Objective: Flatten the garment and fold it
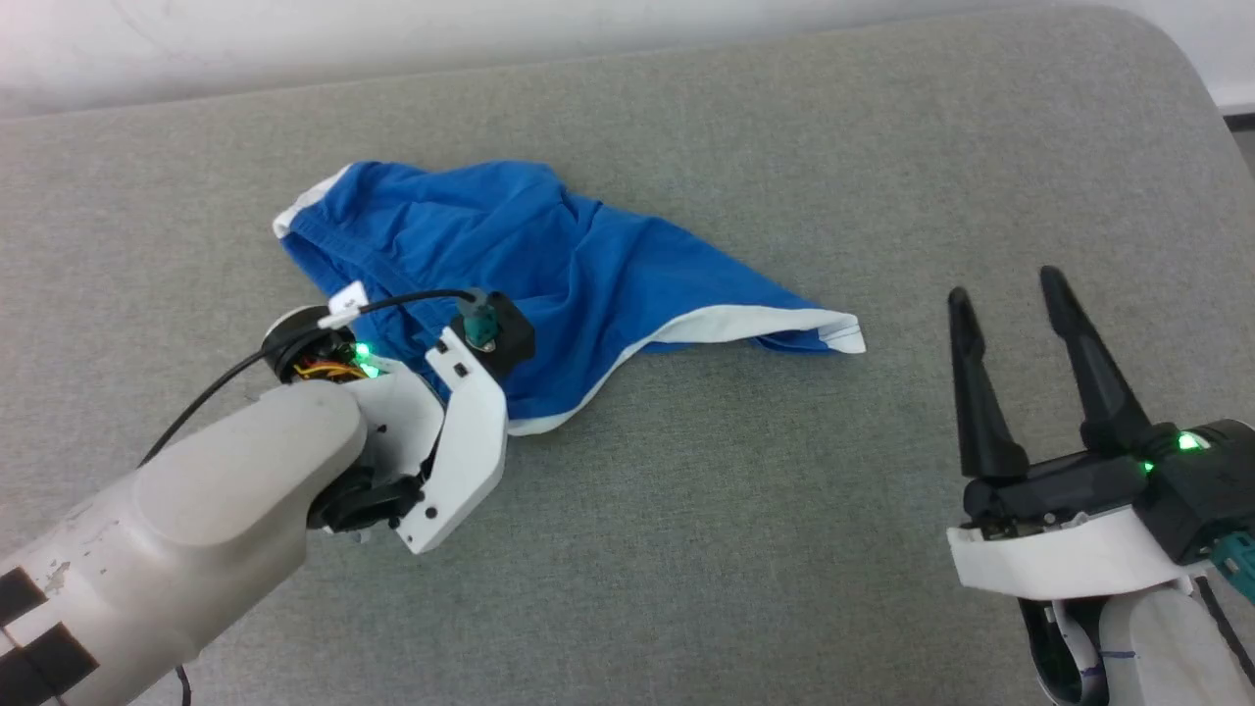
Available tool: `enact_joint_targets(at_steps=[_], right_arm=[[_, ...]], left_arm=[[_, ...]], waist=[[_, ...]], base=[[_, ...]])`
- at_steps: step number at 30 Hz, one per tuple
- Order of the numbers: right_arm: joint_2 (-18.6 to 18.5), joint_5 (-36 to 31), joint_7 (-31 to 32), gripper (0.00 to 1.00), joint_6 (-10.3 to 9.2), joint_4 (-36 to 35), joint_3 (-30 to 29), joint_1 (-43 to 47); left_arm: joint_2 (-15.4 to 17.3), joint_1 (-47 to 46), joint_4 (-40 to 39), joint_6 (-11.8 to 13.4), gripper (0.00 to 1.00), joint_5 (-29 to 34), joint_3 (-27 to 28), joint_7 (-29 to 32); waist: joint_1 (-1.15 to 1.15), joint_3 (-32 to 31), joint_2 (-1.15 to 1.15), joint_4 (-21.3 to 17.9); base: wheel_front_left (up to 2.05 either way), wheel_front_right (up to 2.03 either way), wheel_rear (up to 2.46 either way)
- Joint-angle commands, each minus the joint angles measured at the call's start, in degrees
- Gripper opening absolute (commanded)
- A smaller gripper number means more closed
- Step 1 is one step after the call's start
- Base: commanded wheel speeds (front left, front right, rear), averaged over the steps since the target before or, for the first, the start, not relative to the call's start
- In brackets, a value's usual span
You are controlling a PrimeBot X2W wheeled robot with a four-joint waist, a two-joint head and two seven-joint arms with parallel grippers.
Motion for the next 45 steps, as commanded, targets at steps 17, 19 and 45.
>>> enact_joint_targets(at_steps=[17, 19, 45], right_arm=[[-27.4, 5.0, 8.4, 1.00, -0.11, 11.6, 18.5, -13.6], [-31.8, 9.4, 14.2, 1.00, -0.11, 12.7, 26.2, -17.1], [-32.7, 31.5, 34.3, 0.00, -0.11, 28.9, 69.8, -42.2]], left_arm=[[4.5, 5.0, 4.2, 0.0, 0.00, -4.2, -0.1, -18.4], [4.1, 5.5, 4.4, 0.0, 0.00, -4.5, -0.1, -19.2], [-0.7, 1.5, 8.8, 0.0, 0.00, -3.8, -0.2, -25.0]], waist=[[-0.01, -5.9, 0.00, 6.2], [-0.01, -5.9, 0.00, 6.7], [-0.01, -0.1, 0.00, 11.0]], base=[[0.00, 0.00, 0.00], [0.00, 0.00, 0.00], [0.00, 0.00, 0.00]])
